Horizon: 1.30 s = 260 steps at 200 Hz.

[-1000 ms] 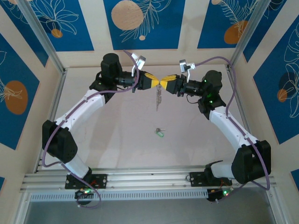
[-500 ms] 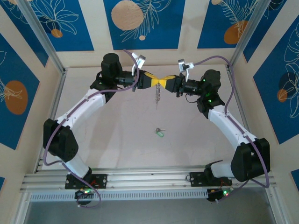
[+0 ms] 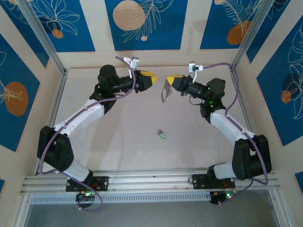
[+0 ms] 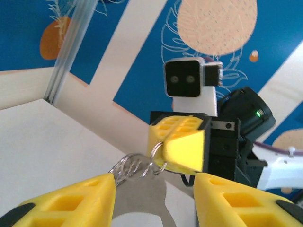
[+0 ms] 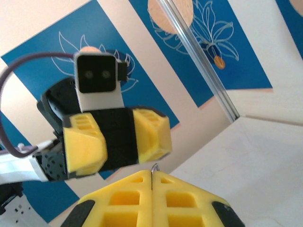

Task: Put the keys on the keyring

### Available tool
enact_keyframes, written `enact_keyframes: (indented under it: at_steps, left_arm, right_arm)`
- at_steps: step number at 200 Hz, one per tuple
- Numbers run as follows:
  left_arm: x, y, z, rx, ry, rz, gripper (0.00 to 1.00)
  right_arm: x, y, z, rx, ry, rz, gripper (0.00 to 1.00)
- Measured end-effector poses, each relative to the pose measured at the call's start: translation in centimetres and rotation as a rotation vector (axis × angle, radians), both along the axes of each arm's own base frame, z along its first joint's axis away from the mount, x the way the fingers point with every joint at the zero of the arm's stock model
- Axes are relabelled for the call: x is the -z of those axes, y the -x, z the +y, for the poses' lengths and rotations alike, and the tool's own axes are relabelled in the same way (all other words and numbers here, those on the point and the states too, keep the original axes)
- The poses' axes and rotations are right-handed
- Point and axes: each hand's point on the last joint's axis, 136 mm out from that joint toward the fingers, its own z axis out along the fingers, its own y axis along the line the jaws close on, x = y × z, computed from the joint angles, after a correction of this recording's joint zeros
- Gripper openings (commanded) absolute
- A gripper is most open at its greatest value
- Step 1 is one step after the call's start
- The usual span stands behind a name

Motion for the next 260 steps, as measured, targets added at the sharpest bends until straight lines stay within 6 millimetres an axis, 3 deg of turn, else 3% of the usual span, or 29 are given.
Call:
enact_keyframes:
  at_steps: [41, 96, 156, 223, 260]
  left_arm:
    - [-0.7, -0.8, 0.0, -0.010, 0.104, 0.039, 0.47]
    - [-0.8, -1.5, -0.7, 0.007, 0.172, 0.063, 0.46]
    - [-0.9, -1.6, -1.1, 0.021, 0.196, 0.067, 0.45]
    - [-1.1, -1.8, -1.5, 0.030, 0.209, 0.059, 0.42]
    - [-1.4, -1.6, -1.7, 0.038, 0.215, 0.053, 0.33]
  right_arm:
    - [-1.4, -0.7, -0.2, 0.029, -0.083, -0.030, 0.00]
    - [-0.9, -1.9, 1.1, 0.009, -0.161, 0.011, 0.00]
    - [-2.2, -1.3, 2.0, -0.017, -0.194, -0.019, 0.00]
    - [-2.4, -1.3, 2.2, -0.027, -0.200, -0.017, 0.00]
    - [-2.1, -1.5, 2.4, -0.028, -0.198, -0.010, 0.00]
